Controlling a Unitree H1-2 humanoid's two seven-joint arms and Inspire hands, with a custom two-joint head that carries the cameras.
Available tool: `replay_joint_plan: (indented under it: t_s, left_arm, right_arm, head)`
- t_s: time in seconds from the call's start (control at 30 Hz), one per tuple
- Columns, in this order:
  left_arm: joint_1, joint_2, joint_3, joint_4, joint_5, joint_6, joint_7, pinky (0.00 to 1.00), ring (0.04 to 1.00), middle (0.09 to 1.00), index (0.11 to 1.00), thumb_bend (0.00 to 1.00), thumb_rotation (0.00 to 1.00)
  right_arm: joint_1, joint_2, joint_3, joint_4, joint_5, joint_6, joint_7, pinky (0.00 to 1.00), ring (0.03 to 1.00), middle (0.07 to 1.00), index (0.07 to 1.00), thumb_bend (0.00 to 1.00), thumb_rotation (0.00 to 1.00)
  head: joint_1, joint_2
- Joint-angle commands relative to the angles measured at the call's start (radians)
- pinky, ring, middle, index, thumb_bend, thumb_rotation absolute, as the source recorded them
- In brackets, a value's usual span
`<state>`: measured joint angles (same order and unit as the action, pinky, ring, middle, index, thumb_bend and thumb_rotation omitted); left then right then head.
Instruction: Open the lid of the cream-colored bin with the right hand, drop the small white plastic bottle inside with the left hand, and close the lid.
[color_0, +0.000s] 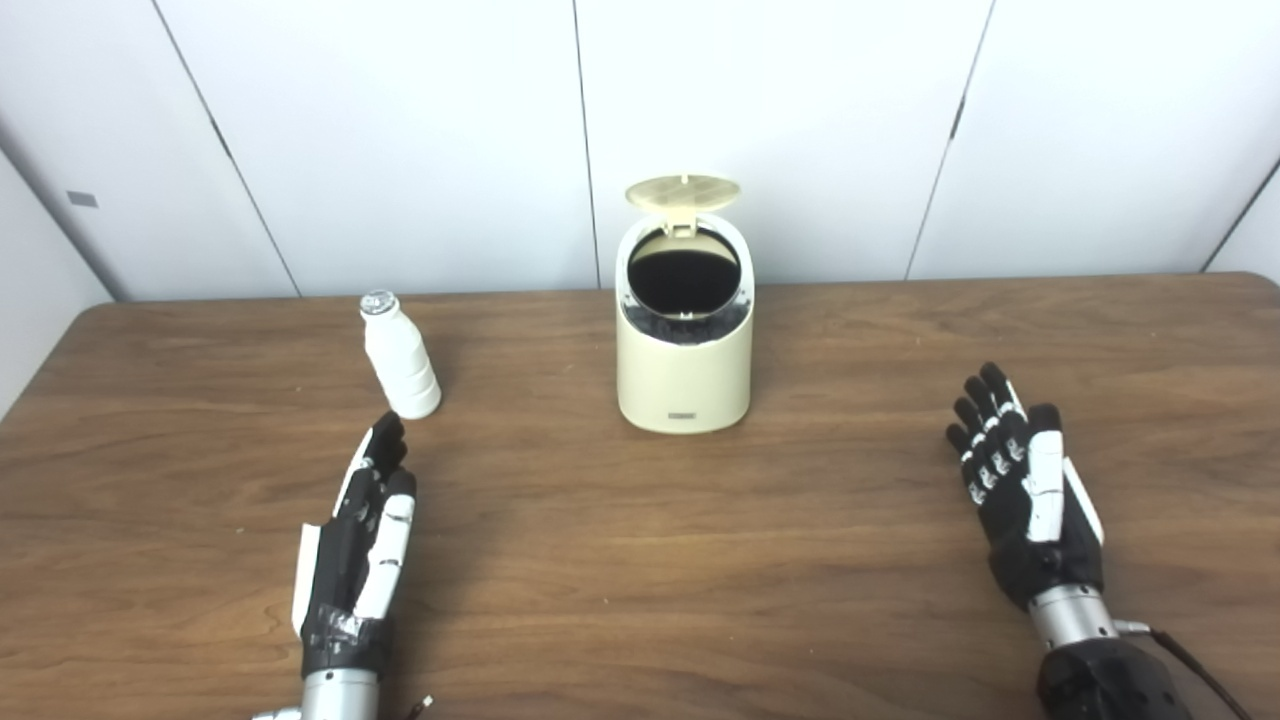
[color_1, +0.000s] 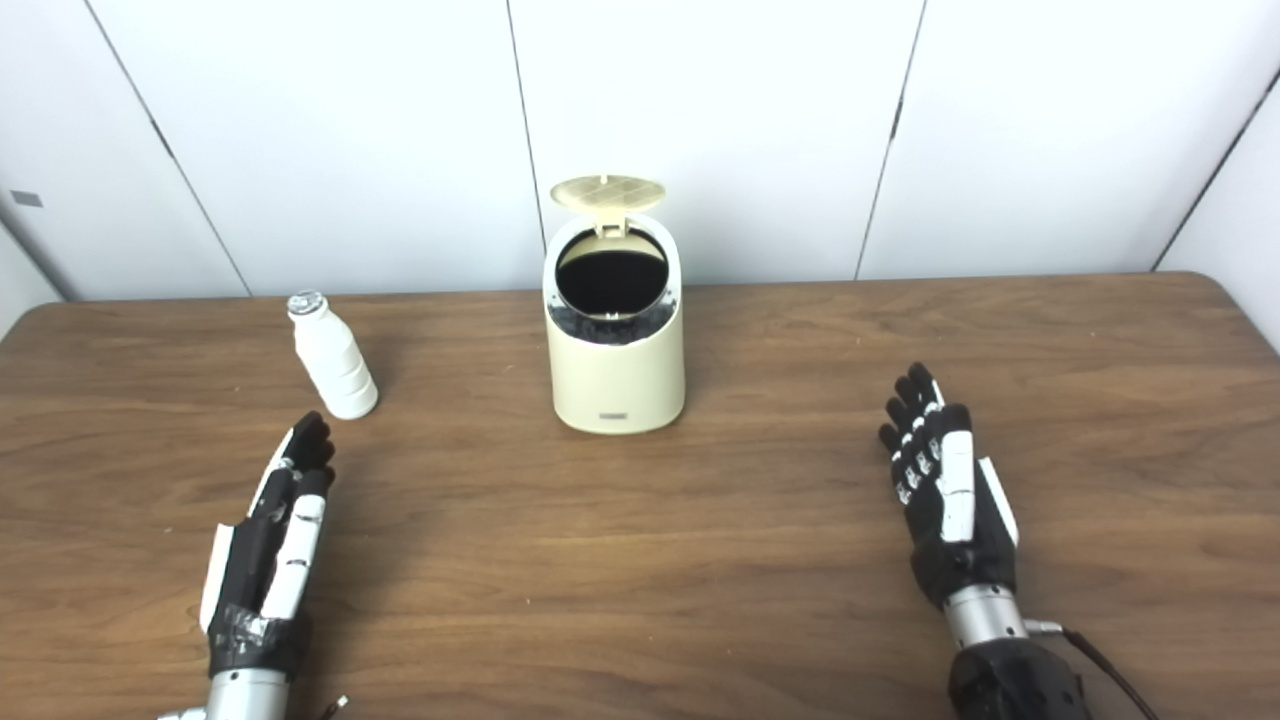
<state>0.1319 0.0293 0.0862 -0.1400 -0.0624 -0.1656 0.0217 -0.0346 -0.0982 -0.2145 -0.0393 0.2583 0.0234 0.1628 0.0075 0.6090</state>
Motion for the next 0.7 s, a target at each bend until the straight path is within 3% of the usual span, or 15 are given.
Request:
replay_joint_plan:
  t_s: [0.0, 0.37, 0.67]
  left_arm:
    - [0.018, 0.016, 0.007, 0.031, -0.012, -0.002, -0.013, 0.98, 0.973, 0.966, 0.956, 0.39, 0.65]
    - [0.031, -0.002, 0.000, 0.008, 0.004, 0.022, 0.003, 0.99, 0.966, 0.961, 0.952, 0.40, 0.66]
    - [0.036, -0.011, -0.002, 0.009, 0.044, 0.028, 0.021, 0.97, 0.961, 0.955, 0.945, 0.48, 0.68]
  right_arm:
    - [-0.009, -0.004, 0.000, 0.004, 0.017, -0.066, 0.009, 1.00, 1.000, 1.000, 0.990, 0.62, 1.00]
    - [0.001, -0.018, 0.004, 0.055, 0.006, -0.133, 0.001, 1.00, 1.000, 1.000, 0.994, 0.59, 1.00]
    - [0.009, -0.017, 0.013, 0.030, 0.005, -0.105, -0.017, 1.00, 1.000, 0.999, 1.000, 0.61, 1.00]
  head:
    - [0.019, -0.002]
    - [0.090, -0.022]
    - [0.136, -0.042]
